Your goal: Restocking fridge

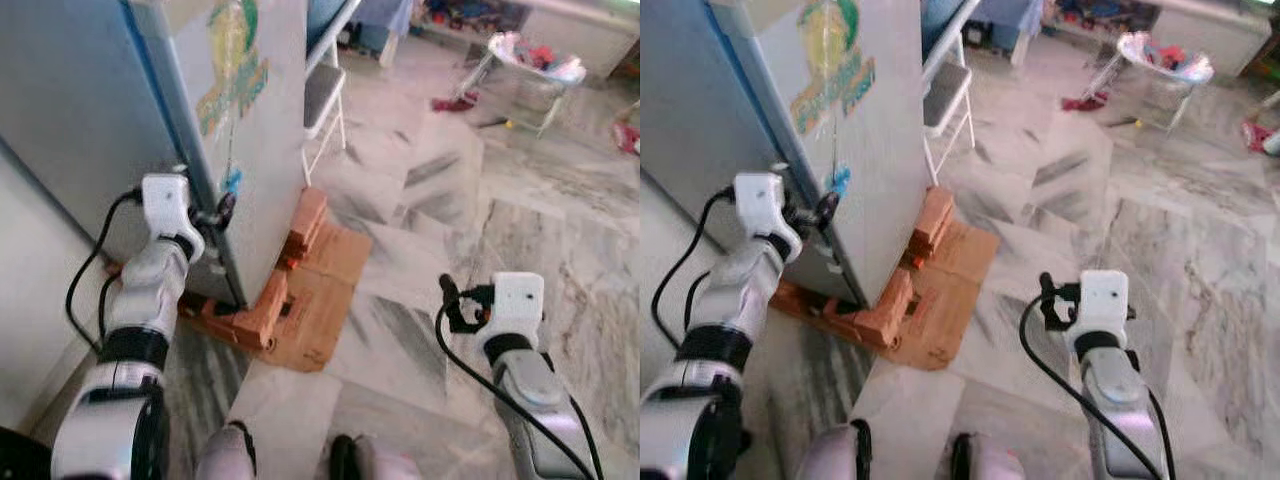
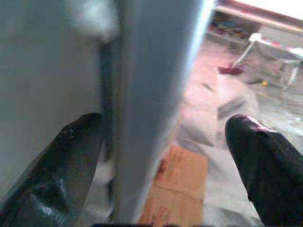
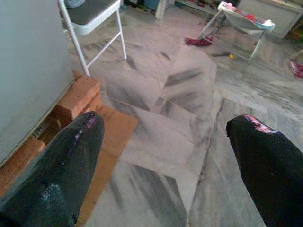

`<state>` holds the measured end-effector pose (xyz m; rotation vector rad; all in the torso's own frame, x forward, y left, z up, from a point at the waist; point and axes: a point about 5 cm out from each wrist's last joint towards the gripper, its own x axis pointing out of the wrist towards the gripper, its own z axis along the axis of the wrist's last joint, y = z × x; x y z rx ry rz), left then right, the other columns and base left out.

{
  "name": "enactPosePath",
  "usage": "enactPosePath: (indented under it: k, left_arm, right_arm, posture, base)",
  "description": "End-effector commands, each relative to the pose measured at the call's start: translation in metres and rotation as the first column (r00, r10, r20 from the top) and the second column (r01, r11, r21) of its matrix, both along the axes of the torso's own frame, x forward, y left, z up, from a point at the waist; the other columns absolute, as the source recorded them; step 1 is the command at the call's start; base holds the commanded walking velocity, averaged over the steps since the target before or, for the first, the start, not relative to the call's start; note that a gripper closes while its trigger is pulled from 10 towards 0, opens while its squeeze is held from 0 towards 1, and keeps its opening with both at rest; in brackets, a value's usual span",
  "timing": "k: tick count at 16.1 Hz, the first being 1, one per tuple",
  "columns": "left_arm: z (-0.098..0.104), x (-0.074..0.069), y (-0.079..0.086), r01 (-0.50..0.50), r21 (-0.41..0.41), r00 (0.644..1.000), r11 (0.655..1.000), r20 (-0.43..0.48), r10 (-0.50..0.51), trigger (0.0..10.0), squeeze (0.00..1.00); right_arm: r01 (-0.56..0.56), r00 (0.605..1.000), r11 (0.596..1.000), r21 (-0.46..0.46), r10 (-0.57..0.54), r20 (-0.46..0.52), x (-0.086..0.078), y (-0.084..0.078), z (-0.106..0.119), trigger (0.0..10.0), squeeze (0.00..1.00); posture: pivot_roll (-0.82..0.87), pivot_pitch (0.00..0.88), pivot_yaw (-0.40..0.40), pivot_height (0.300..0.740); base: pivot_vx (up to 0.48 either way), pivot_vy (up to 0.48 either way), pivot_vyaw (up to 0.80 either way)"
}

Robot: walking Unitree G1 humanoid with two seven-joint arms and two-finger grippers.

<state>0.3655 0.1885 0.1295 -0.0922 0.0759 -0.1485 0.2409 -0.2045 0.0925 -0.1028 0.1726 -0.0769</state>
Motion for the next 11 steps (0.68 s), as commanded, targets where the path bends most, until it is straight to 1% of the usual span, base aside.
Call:
enactPosePath:
  k: [1, 2, 3, 4, 5, 6, 7, 8, 9, 10, 11]
  left_arm:
    - [-0.001, 0.001, -0.002, 0.013, -0.006, 1.0, 1.0, -0.004, -0.013, 10.0, 0.0]
    - [0.001, 0.005, -0.003, 0.005, -0.004, 1.0, 1.0, 0.006, -0.005, 10.0, 0.0]
    - [0.002, 0.006, -0.003, 0.003, -0.002, 1.0, 1.0, 0.009, -0.003, 10.0, 0.0]
    - [0.003, 0.007, -0.002, -0.013, 0.017, 1.0, 1.0, 0.016, 0.012, 10.0, 0.0]
    - [0.005, 0.01, 0.001, -0.049, 0.037, 0.998, 0.998, 0.027, 0.048, 10.0, 0.0]
    - [0.009, 0.014, -0.003, -0.026, 0.046, 0.999, 0.999, 0.037, 0.024, 10.0, 0.0]
    - [0.009, 0.014, -0.003, -0.026, 0.046, 0.999, 0.999, 0.037, 0.024, 10.0, 0.0]
    - [0.015, 0.017, -0.016, 0.043, 0.028, 0.997, 0.999, 0.056, -0.045, 10.0, 0.0]
    - [0.019, 0.018, -0.03, 0.116, 0.037, 0.991, 0.993, 0.069, -0.118, 10.0, 0.0]
    - [0.023, 0.016, -0.063, 0.276, 0.071, 0.956, 0.958, 0.085, -0.282, 10.0, 0.0]
    - [0.025, 0.012, -0.088, 0.397, 0.113, 0.909, 0.911, 0.088, -0.408, 10.0, 0.0]
  right_arm:
    - [0.005, 1.0, 1.0, -0.012, -0.005, -0.002, -0.001, -0.003, 0.003, 10.0, 0.01]
    - [-0.006, 1.0, 1.0, -0.011, 0.006, -0.001, 0.001, -0.001, 0.004, 10.0, 0.01]
    - [-0.009, 1.0, 1.0, -0.01, 0.009, -0.001, 0.002, 0.0, 0.004, 10.0, 0.01]
    - [-0.012, 1.0, 1.0, -0.009, 0.012, -0.001, 0.002, 0.001, 0.005, 10.0, 0.01]
    - [-0.02, 1.0, 1.0, -0.008, 0.02, -0.002, 0.003, 0.003, 0.005, 10.0, 0.01]
    - [-0.021, 1.0, 1.0, -0.007, 0.021, -0.003, 0.004, 0.003, 0.006, 10.0, 0.01]
    - [-0.021, 1.0, 1.0, -0.007, 0.021, -0.003, 0.004, 0.003, 0.006, 10.0, 0.01]
    - [-0.022, 1.0, 1.0, -0.01, 0.022, -0.004, 0.005, 0.002, 0.006, 10.0, 0.01]
    - [-0.014, 1.0, 0.999, -0.038, 0.014, -0.01, 0.004, 0.0, 0.005, 10.0, 0.01]
    - [0.075, 0.995, 0.987, -0.144, -0.084, -0.056, -0.002, -0.015, -0.003, 10.0, 0.01]
    - [0.18, 0.972, 0.967, -0.178, -0.203, -0.119, -0.012, -0.031, -0.013, 10.0, 0.01]
  posture:
    - [-0.04, 0.224, -0.051, 0.74]
    - [-0.03, 0.222, -0.057, 0.74]
    - [-0.03, 0.222, -0.057, 0.74]
    - [-0.03, 0.218, -0.06, 0.74]
    - [-0.03, 0.212, -0.061, 0.74]
    - [-0.03, 0.202, -0.063, 0.74]
    - [-0.03, 0.202, -0.063, 0.74]
    - [-0.02, 0.191, -0.065, 0.74]
    - [-0.02, 0.187, -0.066, 0.74]
    - [-0.02, 0.174, -0.068, 0.74]
    - [-0.01, 0.168, -0.068, 0.74]
  base:
    - [0.0, 0.0, 0.0]
    - [0.0, 0.0, 0.0]
    - [0.0, 0.0, 0.0]
    - [0.0, 0.0, 0.0]
    - [0.0, 0.0, 0.0]
    - [0.0, 0.0, 0.0]
    - [0.0, 0.0, 0.0]
    - [0.0, 0.0, 0.0]
    - [0.0, 0.0, 0.0]
    - [0.0, 0.0, 0.0]
    - [0.0, 0.0, 0.0]
